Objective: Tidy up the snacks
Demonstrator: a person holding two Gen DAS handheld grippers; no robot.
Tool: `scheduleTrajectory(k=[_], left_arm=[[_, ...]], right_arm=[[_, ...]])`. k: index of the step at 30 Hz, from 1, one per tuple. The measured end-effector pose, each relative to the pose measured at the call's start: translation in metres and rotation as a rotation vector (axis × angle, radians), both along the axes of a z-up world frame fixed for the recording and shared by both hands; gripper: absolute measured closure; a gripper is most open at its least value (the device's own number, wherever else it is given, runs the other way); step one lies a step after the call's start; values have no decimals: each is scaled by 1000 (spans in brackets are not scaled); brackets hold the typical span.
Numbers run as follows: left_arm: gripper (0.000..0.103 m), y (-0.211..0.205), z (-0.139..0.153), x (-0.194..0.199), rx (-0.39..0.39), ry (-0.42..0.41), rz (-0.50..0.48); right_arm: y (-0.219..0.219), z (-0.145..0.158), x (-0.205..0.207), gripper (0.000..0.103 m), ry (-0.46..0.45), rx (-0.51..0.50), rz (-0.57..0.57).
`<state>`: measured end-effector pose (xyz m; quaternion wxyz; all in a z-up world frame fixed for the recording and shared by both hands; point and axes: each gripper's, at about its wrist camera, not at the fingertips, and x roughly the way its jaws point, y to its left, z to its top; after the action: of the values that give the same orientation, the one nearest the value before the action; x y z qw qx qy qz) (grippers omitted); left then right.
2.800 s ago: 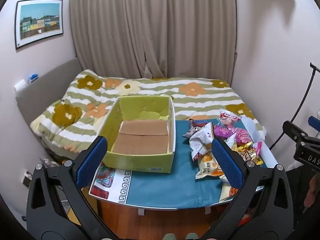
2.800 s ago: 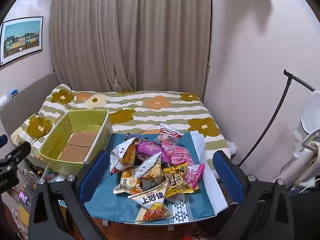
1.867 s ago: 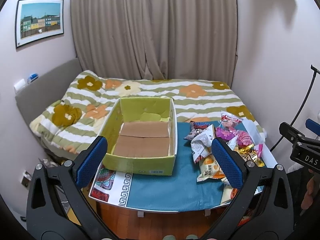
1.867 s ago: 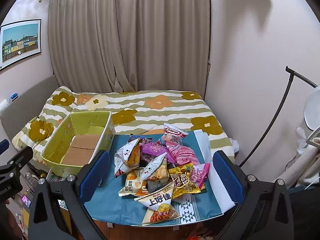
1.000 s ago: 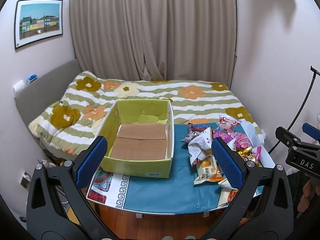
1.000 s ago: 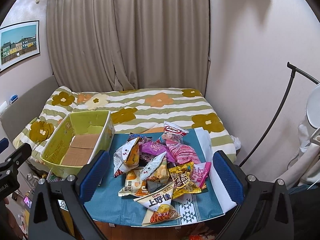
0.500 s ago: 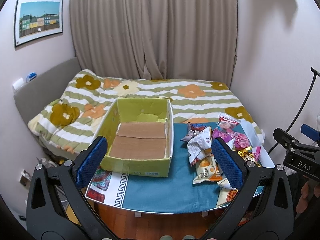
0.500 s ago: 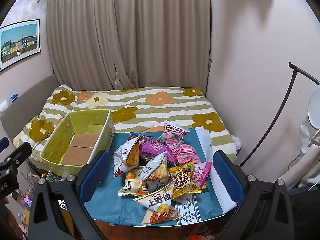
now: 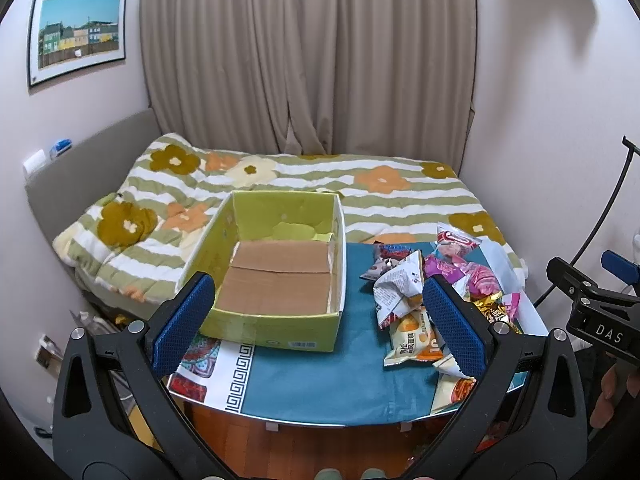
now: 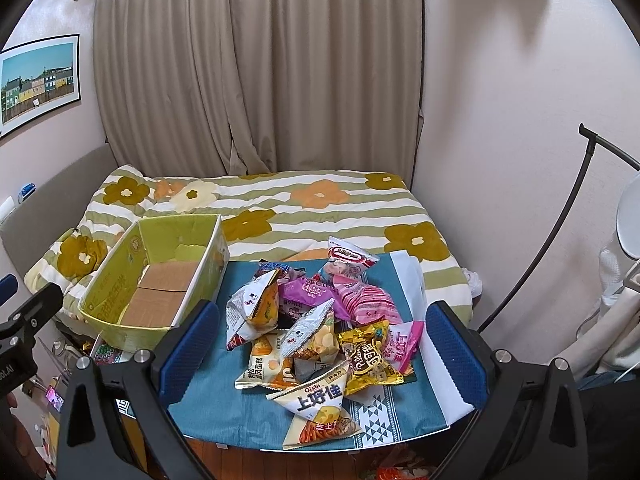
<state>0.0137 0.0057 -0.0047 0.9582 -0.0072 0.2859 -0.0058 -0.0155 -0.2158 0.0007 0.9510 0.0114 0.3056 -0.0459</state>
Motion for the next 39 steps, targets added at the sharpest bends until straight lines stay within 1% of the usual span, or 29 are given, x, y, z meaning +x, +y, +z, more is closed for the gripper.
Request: scheduleTrajectory(k=[14,17,21,27,32,36,39], left_arm=[[0,-1,-2,2,-3,1,-5],[0,-2,-4,9,-7,23,-12],[0,-5,-10,23,-10,61,-45],[0,-17,-33,47,-28,127,-148],[0,-41,-60,73,-31,181,-219],[0,-65,-82,98,-30,228,-254],[0,-82,-95,118,-8,261,-256]], right_arm=[[0,1,1,0,4,2,1],[0,1,2,0,7,2,-1],[-5,0,-1,0,21,20,-13],[-20,-15,1,0,80,60,-63],[-39,-33,13,0,143,95,-94],[-51,-51,29,0,195,103,-67],[-58,-70,47,0,226,114,-15]])
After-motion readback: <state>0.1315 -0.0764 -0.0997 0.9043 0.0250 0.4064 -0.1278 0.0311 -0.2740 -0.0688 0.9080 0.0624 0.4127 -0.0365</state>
